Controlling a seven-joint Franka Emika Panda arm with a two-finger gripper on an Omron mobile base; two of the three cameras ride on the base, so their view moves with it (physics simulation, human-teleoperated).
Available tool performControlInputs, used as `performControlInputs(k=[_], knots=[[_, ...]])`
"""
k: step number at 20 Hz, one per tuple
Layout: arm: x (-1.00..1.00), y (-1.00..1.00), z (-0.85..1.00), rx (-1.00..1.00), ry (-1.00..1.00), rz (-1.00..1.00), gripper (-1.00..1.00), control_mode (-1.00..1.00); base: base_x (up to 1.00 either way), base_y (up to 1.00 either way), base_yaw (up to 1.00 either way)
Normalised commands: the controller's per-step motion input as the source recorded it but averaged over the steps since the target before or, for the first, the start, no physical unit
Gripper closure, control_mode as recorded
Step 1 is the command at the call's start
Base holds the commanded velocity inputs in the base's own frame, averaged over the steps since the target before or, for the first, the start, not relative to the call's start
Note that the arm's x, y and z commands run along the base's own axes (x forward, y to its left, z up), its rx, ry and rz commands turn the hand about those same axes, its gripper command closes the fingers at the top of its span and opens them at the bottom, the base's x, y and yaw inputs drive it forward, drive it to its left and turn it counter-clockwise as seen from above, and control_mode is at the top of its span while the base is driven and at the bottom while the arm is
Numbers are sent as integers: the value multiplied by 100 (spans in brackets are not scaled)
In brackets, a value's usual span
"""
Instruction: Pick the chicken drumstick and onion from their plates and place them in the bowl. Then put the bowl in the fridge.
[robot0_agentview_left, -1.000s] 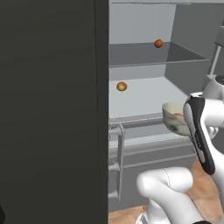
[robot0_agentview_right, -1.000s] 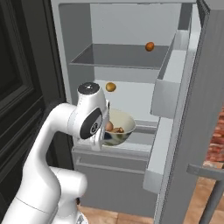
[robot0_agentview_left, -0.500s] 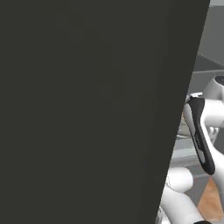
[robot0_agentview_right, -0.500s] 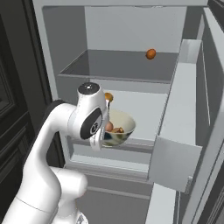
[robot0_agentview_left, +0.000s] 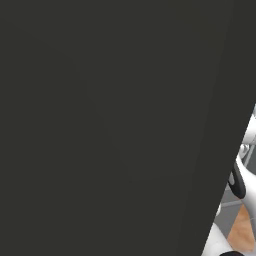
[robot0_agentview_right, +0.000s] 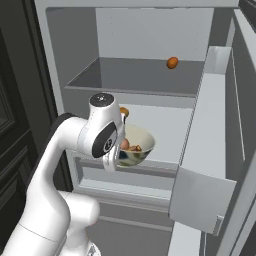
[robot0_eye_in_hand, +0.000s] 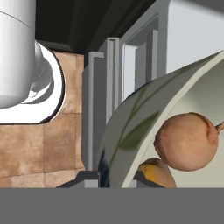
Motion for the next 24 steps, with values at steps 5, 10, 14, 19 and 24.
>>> performControlInputs(k=[5,10,14,19,24], knots=[[0,0,0,0,0,0,100,100,0,0,0],[0,0,0,0,0,0,100,100,0,0,0],[0,0,0,0,0,0,100,100,0,0,0],[0,0,0,0,0,0,100,-100,0,0,0],[0,0,0,0,0,0,100,-100,0,0,0]])
